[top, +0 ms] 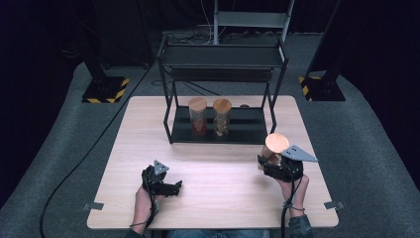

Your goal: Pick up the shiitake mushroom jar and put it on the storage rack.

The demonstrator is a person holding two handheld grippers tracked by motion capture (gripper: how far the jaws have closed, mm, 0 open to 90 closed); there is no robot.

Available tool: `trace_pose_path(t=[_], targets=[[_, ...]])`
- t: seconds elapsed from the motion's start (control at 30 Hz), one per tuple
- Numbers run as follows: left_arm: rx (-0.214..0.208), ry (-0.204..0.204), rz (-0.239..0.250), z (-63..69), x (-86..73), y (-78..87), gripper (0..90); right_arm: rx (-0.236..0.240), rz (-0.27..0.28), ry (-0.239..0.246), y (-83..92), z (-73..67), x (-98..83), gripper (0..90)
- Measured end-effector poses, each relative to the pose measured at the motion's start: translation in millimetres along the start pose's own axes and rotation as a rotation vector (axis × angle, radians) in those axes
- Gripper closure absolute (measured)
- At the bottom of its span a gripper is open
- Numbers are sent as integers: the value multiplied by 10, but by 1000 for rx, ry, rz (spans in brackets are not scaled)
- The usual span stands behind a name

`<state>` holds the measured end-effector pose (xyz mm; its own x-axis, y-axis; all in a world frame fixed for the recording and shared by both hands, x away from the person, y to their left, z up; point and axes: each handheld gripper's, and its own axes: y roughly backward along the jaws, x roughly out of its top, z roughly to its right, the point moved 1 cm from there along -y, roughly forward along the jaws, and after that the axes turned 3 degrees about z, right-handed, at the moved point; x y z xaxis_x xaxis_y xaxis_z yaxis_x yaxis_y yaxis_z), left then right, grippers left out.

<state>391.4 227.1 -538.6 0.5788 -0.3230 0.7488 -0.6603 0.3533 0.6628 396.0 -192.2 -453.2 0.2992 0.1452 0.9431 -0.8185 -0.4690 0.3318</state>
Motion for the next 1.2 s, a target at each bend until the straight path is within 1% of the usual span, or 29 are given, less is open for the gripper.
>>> trace_pose_path(t=[0.23,0.47,0.77,0.87,1.1,1.2], targets=[[0,-1,1,-1,0,0,2,1,-4,7,-89,-14,39,243],[0,-1,1,0,0,0,2,1,-10,9,-173,0,72,244],[0,-1,1,0,0,0,2,1,-10,3,-238,13,97,244],[0,-1,1,0,0,0,2,-1,-13,14,-275,12,116,244],[0,0,0,0,0,0,2,3,-8,8,-340,20,156,243],[0,-1,1,0,0,0,2,2,-15,17,-367,22,175,243]])
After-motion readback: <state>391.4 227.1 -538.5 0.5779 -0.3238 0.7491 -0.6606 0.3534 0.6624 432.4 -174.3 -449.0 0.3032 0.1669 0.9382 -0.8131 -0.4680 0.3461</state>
